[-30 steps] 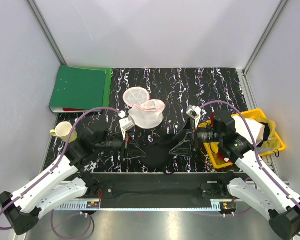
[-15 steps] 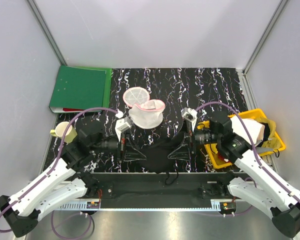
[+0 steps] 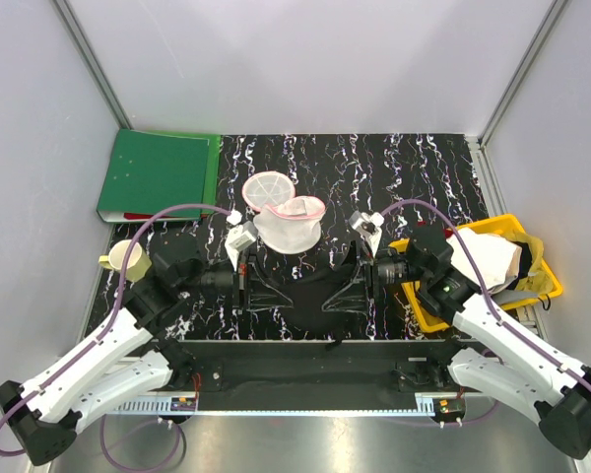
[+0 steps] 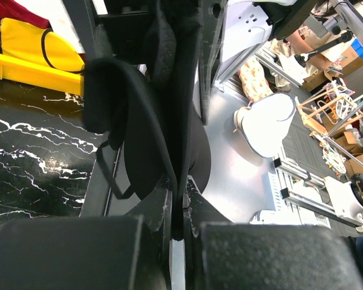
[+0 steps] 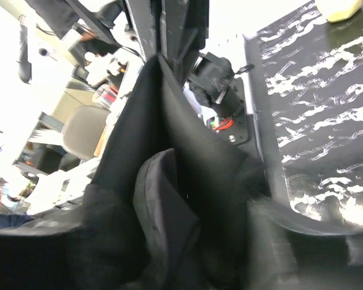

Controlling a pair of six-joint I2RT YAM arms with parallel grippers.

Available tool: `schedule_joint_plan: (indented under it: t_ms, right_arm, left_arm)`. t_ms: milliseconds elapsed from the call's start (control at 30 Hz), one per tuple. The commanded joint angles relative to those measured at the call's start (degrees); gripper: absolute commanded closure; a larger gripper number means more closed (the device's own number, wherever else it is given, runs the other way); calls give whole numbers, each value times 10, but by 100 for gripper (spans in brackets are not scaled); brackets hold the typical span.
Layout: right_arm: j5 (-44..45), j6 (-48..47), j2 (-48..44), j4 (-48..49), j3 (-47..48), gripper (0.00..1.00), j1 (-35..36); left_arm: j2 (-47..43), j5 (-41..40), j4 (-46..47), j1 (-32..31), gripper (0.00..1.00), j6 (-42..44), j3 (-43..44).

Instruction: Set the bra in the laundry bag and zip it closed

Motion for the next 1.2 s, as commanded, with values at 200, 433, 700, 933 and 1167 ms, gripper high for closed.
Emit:
schedule_joint_plan:
  t_ms: [200,433,700,933,1167]
  right_arm:
    - [-18,130,18,174,-40,65,6]
    - [-46,125,36,138,-30,100,6]
    - [-98,125,46,98,-16,100,7]
    - [-101,101,61,57,3,100,10]
    - [-94,86,78,44,17,100,25]
  left_arm:
    - [0,-9,14,16,64,2,41]
    - [-20,-76,-43,18,1,29,73]
    - [114,-14,-31,16,1,4,126]
    - [183,38,87,-16,1,-60,111]
    - [222,59,146,-39,27,-113,109]
